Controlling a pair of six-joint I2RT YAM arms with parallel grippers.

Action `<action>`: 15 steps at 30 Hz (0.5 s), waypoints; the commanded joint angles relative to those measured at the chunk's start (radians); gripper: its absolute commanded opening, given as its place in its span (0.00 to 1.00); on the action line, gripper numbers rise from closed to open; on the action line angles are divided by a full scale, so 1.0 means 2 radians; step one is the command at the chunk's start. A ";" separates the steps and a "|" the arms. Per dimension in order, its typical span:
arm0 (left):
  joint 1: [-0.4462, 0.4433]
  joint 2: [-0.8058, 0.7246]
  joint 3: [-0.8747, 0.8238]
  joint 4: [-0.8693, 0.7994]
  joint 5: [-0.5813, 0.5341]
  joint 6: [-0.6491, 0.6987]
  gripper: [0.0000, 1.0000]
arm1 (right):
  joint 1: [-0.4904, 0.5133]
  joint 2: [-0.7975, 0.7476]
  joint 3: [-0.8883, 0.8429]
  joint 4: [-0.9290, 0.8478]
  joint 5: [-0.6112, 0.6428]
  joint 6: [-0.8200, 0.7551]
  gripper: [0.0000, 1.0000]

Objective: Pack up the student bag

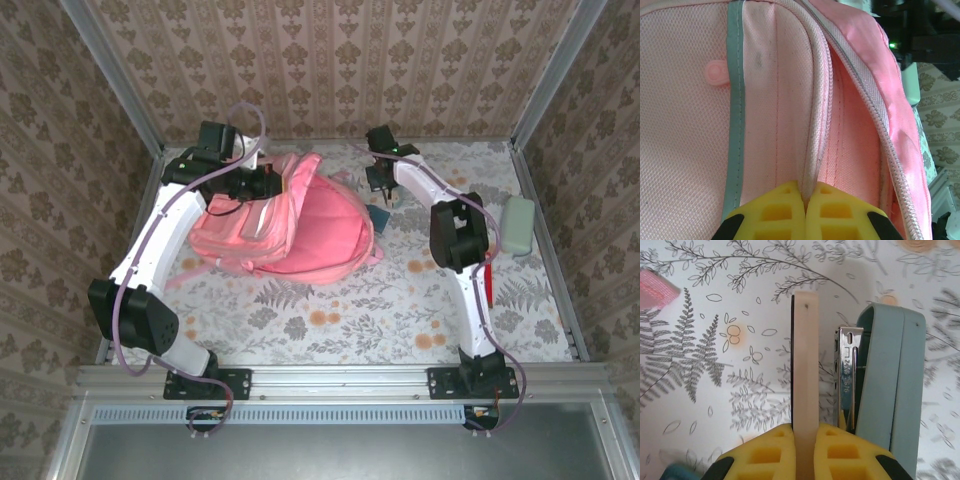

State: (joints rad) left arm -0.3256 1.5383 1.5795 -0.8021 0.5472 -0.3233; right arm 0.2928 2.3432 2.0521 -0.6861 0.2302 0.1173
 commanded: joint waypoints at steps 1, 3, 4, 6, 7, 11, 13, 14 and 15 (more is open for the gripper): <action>0.012 -0.019 -0.004 0.036 -0.007 -0.016 0.00 | 0.002 -0.086 -0.018 -0.005 0.014 0.020 0.03; 0.015 -0.021 -0.007 0.045 -0.010 -0.024 0.00 | 0.006 -0.116 -0.034 -0.013 0.001 0.034 0.03; 0.015 -0.022 -0.009 0.050 -0.010 -0.027 0.00 | 0.008 -0.129 -0.041 -0.014 -0.008 0.041 0.03; 0.018 -0.023 -0.013 0.061 -0.006 -0.035 0.00 | 0.017 -0.159 -0.063 -0.015 -0.028 0.058 0.03; 0.019 -0.023 -0.014 0.065 -0.003 -0.039 0.00 | 0.024 -0.171 -0.072 -0.016 -0.035 0.066 0.03; 0.020 -0.021 -0.017 0.075 0.002 -0.046 0.00 | 0.050 -0.211 -0.104 -0.017 -0.061 0.105 0.03; 0.021 -0.021 -0.020 0.084 0.002 -0.052 0.00 | 0.065 -0.226 -0.124 -0.010 -0.087 0.137 0.04; 0.022 -0.021 -0.022 0.087 0.001 -0.055 0.00 | 0.071 -0.232 -0.131 -0.006 -0.099 0.152 0.04; 0.023 -0.021 -0.023 0.092 0.001 -0.059 0.00 | 0.080 -0.236 -0.140 0.001 -0.108 0.169 0.04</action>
State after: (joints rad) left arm -0.3016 1.5295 1.5379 -0.7010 0.5545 -0.4049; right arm 0.4229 1.9026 1.8153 -0.7048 0.1017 0.3347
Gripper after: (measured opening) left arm 0.045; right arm 0.119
